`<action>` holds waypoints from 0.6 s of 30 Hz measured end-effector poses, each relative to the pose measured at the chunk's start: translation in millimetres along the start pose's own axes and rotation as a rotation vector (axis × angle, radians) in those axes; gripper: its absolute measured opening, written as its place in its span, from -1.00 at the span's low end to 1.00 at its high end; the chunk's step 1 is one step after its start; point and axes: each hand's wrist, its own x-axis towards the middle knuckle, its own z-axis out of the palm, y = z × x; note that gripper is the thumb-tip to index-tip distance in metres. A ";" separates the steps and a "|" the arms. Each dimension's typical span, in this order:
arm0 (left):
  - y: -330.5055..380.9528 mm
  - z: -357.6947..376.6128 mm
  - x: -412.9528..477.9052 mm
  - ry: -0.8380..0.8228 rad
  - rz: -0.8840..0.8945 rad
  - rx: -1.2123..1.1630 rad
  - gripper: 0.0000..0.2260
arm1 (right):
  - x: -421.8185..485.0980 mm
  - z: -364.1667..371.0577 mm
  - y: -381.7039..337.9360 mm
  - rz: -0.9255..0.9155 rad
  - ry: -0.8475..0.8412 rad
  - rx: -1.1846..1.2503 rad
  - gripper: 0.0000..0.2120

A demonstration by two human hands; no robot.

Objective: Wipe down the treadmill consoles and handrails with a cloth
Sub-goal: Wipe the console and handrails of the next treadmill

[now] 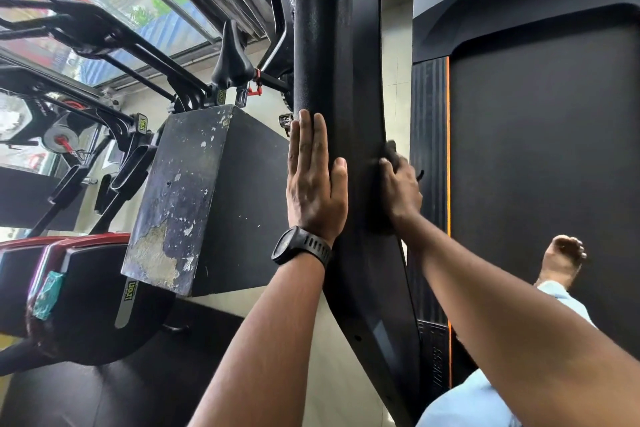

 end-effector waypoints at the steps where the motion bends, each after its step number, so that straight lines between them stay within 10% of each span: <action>1: -0.2 0.1 0.0 0.002 0.001 -0.003 -0.45 | -8.1 1.9 4.7 0.048 -0.006 -0.011 -0.52; 18: 1.9 -2.5 0.7 -0.036 -0.033 -0.036 -0.43 | -80.0 -12.2 6.7 -0.096 -0.035 0.076 -0.56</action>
